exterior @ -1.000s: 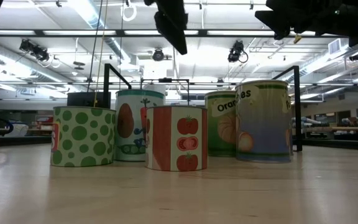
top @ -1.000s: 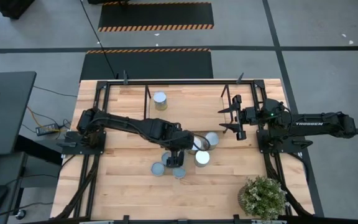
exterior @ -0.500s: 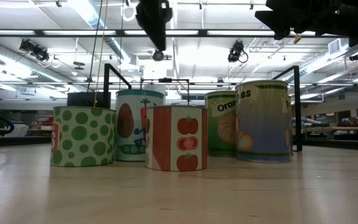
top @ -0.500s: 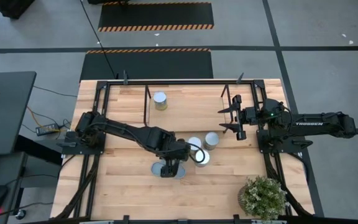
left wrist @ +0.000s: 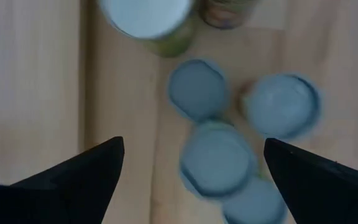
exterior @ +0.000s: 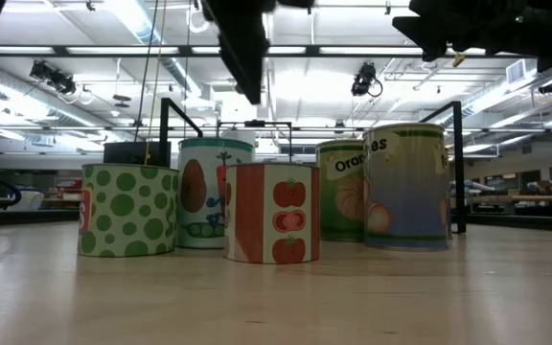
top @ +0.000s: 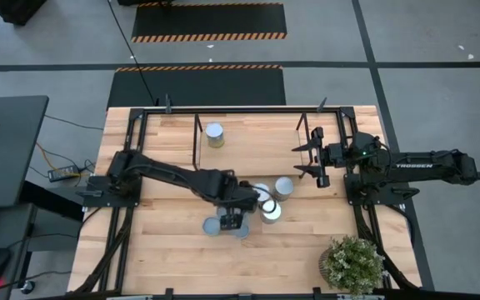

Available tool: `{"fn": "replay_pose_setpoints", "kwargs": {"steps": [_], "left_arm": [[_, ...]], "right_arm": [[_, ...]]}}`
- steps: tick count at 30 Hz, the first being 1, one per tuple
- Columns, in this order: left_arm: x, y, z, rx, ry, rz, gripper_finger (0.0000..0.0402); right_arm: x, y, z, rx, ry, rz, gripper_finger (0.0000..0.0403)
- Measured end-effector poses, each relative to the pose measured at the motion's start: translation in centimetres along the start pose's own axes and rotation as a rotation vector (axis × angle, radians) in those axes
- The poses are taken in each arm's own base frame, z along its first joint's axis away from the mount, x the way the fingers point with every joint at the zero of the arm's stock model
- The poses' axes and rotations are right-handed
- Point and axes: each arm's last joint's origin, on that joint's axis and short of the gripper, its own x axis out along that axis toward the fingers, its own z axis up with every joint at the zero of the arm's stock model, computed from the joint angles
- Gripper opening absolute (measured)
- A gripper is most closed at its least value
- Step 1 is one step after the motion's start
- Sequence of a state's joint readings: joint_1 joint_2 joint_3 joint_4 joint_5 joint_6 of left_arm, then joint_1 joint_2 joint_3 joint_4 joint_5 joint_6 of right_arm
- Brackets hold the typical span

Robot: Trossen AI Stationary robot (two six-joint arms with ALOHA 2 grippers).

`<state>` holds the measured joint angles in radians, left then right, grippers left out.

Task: Pick and place cans onto a shelf
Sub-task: Put the canned oranges on the shelf

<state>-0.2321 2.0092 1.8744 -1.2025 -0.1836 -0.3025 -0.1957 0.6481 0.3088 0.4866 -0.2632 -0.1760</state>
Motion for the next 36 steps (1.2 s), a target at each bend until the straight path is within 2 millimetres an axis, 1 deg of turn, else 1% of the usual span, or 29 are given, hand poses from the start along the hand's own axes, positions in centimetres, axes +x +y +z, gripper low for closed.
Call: {"fn": "replay_pose_setpoints", "kwargs": {"steps": [5, 7, 11, 14, 17, 20, 25, 27, 31, 36], "left_arm": [[2.2, 1.3, 1.1, 0.049, 0.011, 0.009, 0.0394], [2.8, 1.9, 1.5, 0.075, 0.007, -0.015, 0.0394], [3.6, 3.7, 2.4, 0.061, -0.014, -0.081, 0.0394], [3.9, 5.1, 2.9, 0.042, -0.035, -0.094, 0.0394], [4.4, 5.9, 3.5, 0.035, -0.065, -0.104, 0.0394], [5.3, 5.8, 3.9, 0.058, -0.085, -0.134, 0.0394], [7.2, 5.4, 3.9, 0.088, -0.041, -0.157, 0.0394], [7.8, 5.3, 4.2, 0.085, -0.053, -0.158, 0.0394], [8.4, 5.0, 4.7, 0.08, -0.097, -0.16, 0.0394], [8.6, 4.6, 4.8, 0.086, -0.103, -0.156, 0.0394]], "right_arm": [[0.1, 0.0, -0.1, 0.0, 0.003, 0.001, 0.0245], [0.1, 0.0, 0.0, 0.0, 0.0, 0.003, 0.0245], [0.1, 0.0, 0.0, -0.001, -0.001, 0.004, 0.0245], [0.1, 0.1, 0.0, -0.002, -0.001, 0.005, 0.0245], [0.1, 0.1, 0.0, -0.002, -0.001, 0.005, 0.0245], [0.1, 0.1, 0.0, -0.002, -0.001, 0.005, 0.0245], [0.1, 0.1, 0.0, -0.006, -0.002, 0.005, 0.0245], [0.1, 0.1, 0.0, -0.006, -0.002, 0.005, 0.0245], [0.1, 0.1, 0.0, -0.005, -0.002, 0.006, 0.0245], [0.1, 0.1, 0.0, -0.004, -0.005, 0.006, 0.0245]]}}
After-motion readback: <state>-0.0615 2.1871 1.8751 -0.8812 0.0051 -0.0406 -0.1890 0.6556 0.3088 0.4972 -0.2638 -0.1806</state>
